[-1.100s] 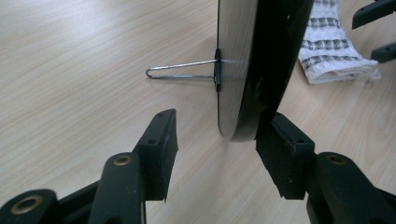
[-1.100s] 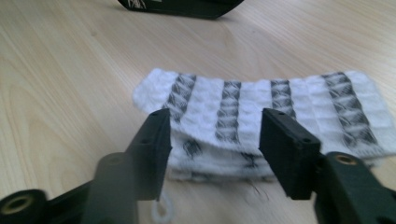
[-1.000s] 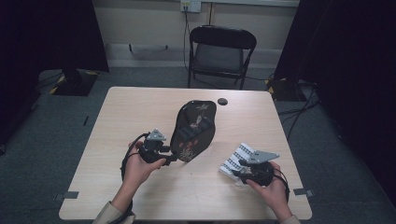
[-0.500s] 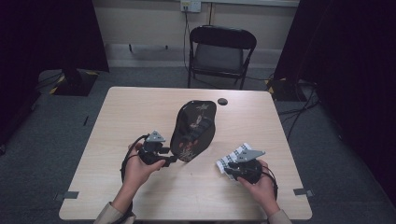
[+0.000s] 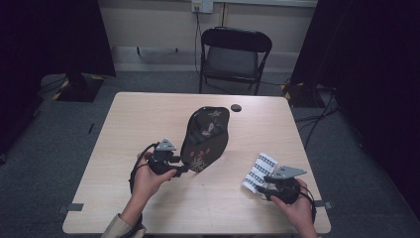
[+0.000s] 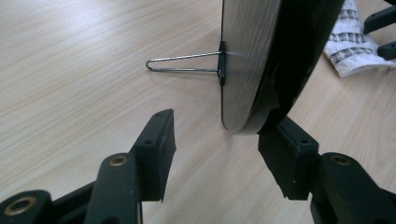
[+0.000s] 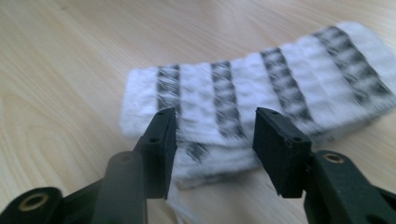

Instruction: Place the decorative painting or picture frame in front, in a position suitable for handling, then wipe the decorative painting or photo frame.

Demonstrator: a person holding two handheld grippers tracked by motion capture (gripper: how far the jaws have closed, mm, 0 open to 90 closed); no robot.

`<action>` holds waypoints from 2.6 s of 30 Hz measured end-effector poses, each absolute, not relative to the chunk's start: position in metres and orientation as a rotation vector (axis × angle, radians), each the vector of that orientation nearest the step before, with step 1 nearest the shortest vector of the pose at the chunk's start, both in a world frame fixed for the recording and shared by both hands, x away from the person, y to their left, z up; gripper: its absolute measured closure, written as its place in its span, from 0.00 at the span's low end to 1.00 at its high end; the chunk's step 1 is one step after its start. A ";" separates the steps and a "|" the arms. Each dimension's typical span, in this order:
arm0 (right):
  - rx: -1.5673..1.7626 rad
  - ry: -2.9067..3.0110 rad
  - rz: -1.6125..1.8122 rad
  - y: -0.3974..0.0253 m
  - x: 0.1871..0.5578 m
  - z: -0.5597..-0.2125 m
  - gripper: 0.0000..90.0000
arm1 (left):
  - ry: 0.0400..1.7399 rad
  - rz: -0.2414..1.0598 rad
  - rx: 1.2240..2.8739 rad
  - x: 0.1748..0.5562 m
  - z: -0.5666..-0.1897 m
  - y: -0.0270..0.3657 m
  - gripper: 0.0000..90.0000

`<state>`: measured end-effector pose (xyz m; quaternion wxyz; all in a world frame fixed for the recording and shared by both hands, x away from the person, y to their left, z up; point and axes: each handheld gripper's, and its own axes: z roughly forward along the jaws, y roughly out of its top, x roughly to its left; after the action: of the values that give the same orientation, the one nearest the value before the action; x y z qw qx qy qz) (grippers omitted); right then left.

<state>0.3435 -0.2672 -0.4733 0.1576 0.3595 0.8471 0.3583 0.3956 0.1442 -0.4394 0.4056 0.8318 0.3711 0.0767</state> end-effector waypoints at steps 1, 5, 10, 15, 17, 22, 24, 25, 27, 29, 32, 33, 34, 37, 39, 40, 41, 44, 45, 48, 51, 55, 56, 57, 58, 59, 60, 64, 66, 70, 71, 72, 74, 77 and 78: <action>1.056 2.419 1.021 -0.270 0.344 -0.474 0.51 | 0.940 0.191 2.096 0.395 -0.439 0.145 0.51; 1.103 2.419 1.008 -0.279 0.346 -0.476 0.48 | 0.947 0.192 2.091 0.396 -0.439 0.147 0.50; 1.127 2.396 0.973 -0.288 0.345 -0.470 0.46 | 0.944 0.194 2.095 0.395 -0.439 0.147 0.50; 1.150 2.361 1.039 -0.292 0.347 -0.463 0.40 | 0.945 0.198 2.092 0.395 -0.438 0.147 0.50; 1.146 2.357 1.041 -0.289 0.349 -0.462 0.39 | 0.945 0.197 2.089 0.394 -0.438 0.146 0.50; 1.177 2.383 1.008 -0.277 0.364 -0.470 0.34 | 0.939 0.194 2.092 0.395 -0.439 0.145 0.50; 1.194 2.403 1.018 -0.272 0.371 -0.477 0.33 | 0.941 0.194 2.099 0.396 -0.439 0.145 0.50; 1.194 2.403 1.018 -0.272 0.371 -0.477 0.33 | 0.941 0.194 2.099 0.396 -0.439 0.145 0.50; 1.210 2.403 1.052 -0.267 0.377 -0.481 0.33 | 0.940 0.191 2.096 0.396 -0.440 0.144 0.49; 1.202 2.408 1.050 -0.262 0.379 -0.481 0.33 | 0.928 0.184 2.108 0.396 -0.440 0.142 0.49; 1.159 2.432 1.050 -0.254 0.382 -0.481 0.33 | 0.922 0.185 2.117 0.396 -0.441 0.141 0.49; 1.159 2.432 1.050 -0.254 0.382 -0.481 0.33 | 0.922 0.185 2.117 0.396 -0.441 0.141 0.49; 1.123 2.453 1.054 -0.247 0.384 -0.482 0.33 | 0.923 0.181 2.117 0.396 -0.442 0.141 0.49; 1.078 2.486 1.059 -0.239 0.386 -0.481 0.33 | 0.924 0.179 2.126 0.397 -0.444 0.142 0.48; 1.062 2.498 1.056 -0.237 0.386 -0.481 0.33 | 0.922 0.177 2.128 0.397 -0.443 0.143 0.48; 1.042 2.517 1.039 -0.232 0.387 -0.479 0.33 | 0.927 0.183 2.124 0.397 -0.443 0.144 0.49; 1.033 2.521 1.029 -0.232 0.387 -0.478 0.33 | 0.930 0.183 2.118 0.396 -0.443 0.144 0.49; 1.041 2.520 1.013 -0.235 0.386 -0.477 0.33 | 0.933 0.180 2.117 0.396 -0.442 0.146 0.49; 1.049 2.518 1.014 -0.236 0.385 -0.477 0.33 | 0.937 0.176 2.118 0.396 -0.442 0.146 0.48; 1.068 2.511 1.003 -0.244 0.383 -0.477 0.32 | 0.945 0.183 2.114 0.395 -0.442 0.148 0.47; 1.085 2.498 0.983 -0.255 0.379 -0.476 0.32 | 0.957 0.180 2.105 0.395 -0.442 0.148 0.46; 1.099 2.477 0.945 -0.269 0.375 -0.474 0.32 | 0.952 0.185 2.107 0.395 -0.441 0.145 0.45; 1.105 2.473 0.933 -0.272 0.374 -0.474 0.33 | 0.949 0.192 2.116 0.395 -0.440 0.144 0.45; 1.116 2.464 0.921 -0.277 0.373 -0.473 0.33 | 0.952 0.190 2.114 0.395 -0.440 0.144 0.44; 1.129 2.453 0.906 -0.281 0.372 -0.472 0.33 | 0.949 0.188 2.109 0.395 -0.441 0.143 0.44; 1.129 2.453 0.906 -0.281 0.372 -0.472 0.33 | 0.949 0.188 2.109 0.395 -0.441 0.143 0.44; 1.140 2.430 0.861 -0.289 0.372 -0.470 0.33 | 0.951 0.184 2.112 0.396 -0.441 0.142 0.44; 1.156 2.415 0.864 -0.294 0.374 -0.465 0.33 | 0.941 0.173 2.118 0.396 -0.441 0.142 0.44; 1.148 2.414 0.870 -0.290 0.376 -0.463 0.33 | 0.948 0.176 2.111 0.396 -0.442 0.142 0.44; 1.126 2.420 0.902 -0.277 0.379 -0.463 0.33 | 0.947 0.178 2.111 0.396 -0.442 0.143 0.44; 1.126 2.420 0.902 -0.277 0.379 -0.463 0.33 | 0.947 0.178 2.111 0.396 -0.442 0.143 0.44; 1.115 2.426 0.924 -0.270 0.380 -0.462 0.33 | 0.945 0.175 2.113 0.396 -0.442 0.143 0.44; 1.112 2.428 0.934 -0.264 0.382 -0.462 0.33 | 0.945 0.173 2.115 0.396 -0.442 0.142 0.44; 1.117 2.429 0.945 -0.260 0.384 -0.462 0.32 | 0.943 0.180 2.110 0.395 -0.441 0.141 0.44; 1.119 2.435 0.972 -0.256 0.385 -0.463 0.32 | 0.937 0.176 2.114 0.395 -0.441 0.141 0.44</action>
<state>0.3854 -0.2558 -0.4630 0.1448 0.3883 0.8453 0.3373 0.3951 0.1407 -0.4408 0.3999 0.8355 0.3704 0.0697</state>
